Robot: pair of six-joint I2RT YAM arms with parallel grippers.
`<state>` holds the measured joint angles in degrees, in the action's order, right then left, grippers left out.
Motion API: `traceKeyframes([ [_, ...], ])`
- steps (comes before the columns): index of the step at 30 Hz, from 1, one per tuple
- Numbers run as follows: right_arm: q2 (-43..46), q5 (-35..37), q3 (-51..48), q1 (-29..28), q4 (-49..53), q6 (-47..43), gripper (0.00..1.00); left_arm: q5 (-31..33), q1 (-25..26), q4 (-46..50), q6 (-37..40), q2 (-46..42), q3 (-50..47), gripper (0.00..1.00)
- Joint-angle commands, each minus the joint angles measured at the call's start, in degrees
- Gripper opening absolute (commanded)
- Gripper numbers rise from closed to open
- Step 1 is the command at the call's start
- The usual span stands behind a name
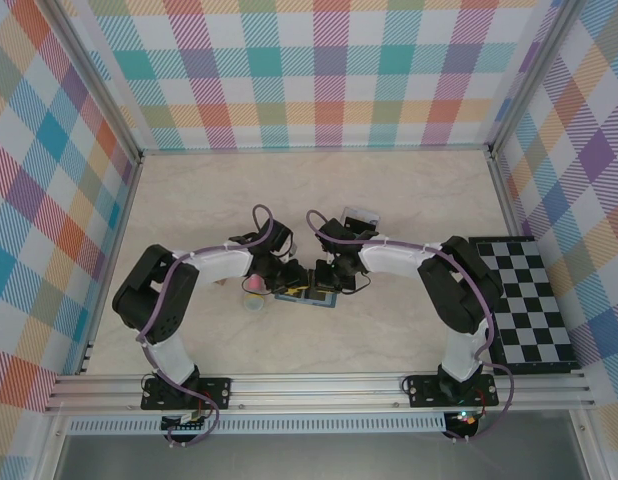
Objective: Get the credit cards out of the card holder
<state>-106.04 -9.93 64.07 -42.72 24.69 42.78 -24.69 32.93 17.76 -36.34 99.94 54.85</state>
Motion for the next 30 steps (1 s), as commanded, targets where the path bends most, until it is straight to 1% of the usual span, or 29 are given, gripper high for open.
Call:
traceKeyframes([
  [1,0.19,3.61,-1.21,0.58,1.8,-1.76,0.08,1.85,-0.05,3.54,0.94,-2.89,-0.89,0.23],
  [4,2.65,2.88,-0.28,0.53,0.63,-2.69,0.08,1.4,-0.55,3.99,0.84,-5.32,-0.14,0.24],
  [7,4.51,1.59,0.51,0.53,-0.79,-3.32,0.09,3.65,-1.57,5.55,0.86,-7.11,0.01,0.24],
  [11,5.04,-2.49,0.53,0.53,-4.65,-2.07,0.1,5.41,-3.04,5.21,0.12,-7.57,-1.27,0.23],
  [14,3.56,-5.74,0.61,0.44,-7.81,0.38,0.12,8.11,-3.48,5.92,-0.29,-6.21,-1.25,0.21],
  [16,1.83,-6.98,1.15,0.4,-9.03,1.84,0.13,8.6,-3.57,5.93,-0.62,-4.59,-0.82,0.2],
  [24,-3.16,-7.38,3.63,0.44,-7.55,3.62,0.13,8.93,-3.57,6.35,-1.37,-0.54,-0.6,0.16],
  [30,-5.09,-6.43,4.31,0.49,-5.86,3.45,0.15,11.0,-3.55,7.88,-1.63,0.27,-1.27,0.15],
])
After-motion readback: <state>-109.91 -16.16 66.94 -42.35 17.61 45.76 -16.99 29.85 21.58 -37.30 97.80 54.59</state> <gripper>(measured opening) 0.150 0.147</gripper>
